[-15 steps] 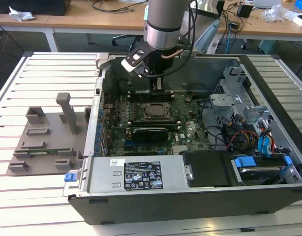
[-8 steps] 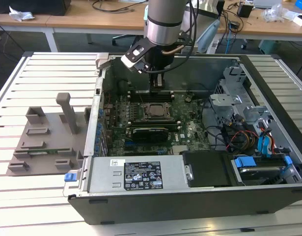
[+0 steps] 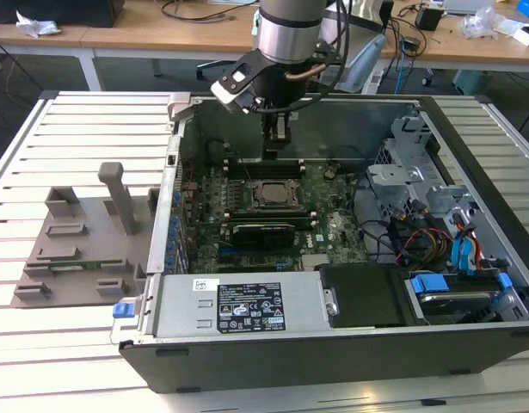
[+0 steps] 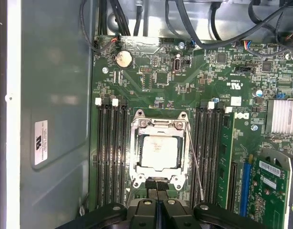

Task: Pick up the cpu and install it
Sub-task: 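Close the cpu cover, then install the first cpu locking lever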

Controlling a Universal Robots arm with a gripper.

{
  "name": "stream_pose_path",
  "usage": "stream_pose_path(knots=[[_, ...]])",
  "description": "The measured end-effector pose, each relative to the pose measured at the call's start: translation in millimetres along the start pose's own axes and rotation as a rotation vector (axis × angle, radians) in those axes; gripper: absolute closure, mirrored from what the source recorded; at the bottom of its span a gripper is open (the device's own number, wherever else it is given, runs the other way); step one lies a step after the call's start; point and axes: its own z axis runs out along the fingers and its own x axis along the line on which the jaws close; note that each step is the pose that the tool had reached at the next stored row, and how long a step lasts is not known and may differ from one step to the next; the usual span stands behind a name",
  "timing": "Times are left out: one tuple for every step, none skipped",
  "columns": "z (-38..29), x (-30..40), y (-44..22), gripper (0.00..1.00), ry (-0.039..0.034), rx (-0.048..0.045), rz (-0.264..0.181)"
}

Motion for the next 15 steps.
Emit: stream_pose_path(knots=[[-7.9,0.1,-0.4,0.89,0.0001,0.0000,0.000],[-9.5,0.1,-0.4,0.89,0.0004,-0.0002,0.000],[-9.6,0.1,-0.4,0.89,0.0003,-0.0002,0.000],[-9.7,0.1,-0.4,0.89,0.0002,0.0000,0.000],[-9.7,0.1,-0.4,0.89,0.0002,0.0000,0.000],[-9.7,0.1,-0.4,0.89,0.0002,0.0000,0.000],[-9.7,0.1,-0.4,0.89,0.0003,0.0000,0.000],[-9.7,0.1,-0.4,0.89,0.0003,0.0000,0.000],[-9.7,0.1,-0.4,0.89,0.0003,-0.0001,0.000],[-9.7,0.1,-0.4,0.89,0.0004,-0.0001,0.000],[-9.7,0.1,-0.5,0.89,0.0004,0.0000,0.000],[-9.7,0.1,-0.4,0.89,0.0004,-0.0001,0.000],[-9.7,0.1,-0.4,0.89,0.0004,-0.0001,0.000],[-9.7,0.1,-0.5,0.89,0.0004,0.0000,0.000],[-9.7,0.1,-0.4,0.89,0.0005,-0.0001,0.000]])
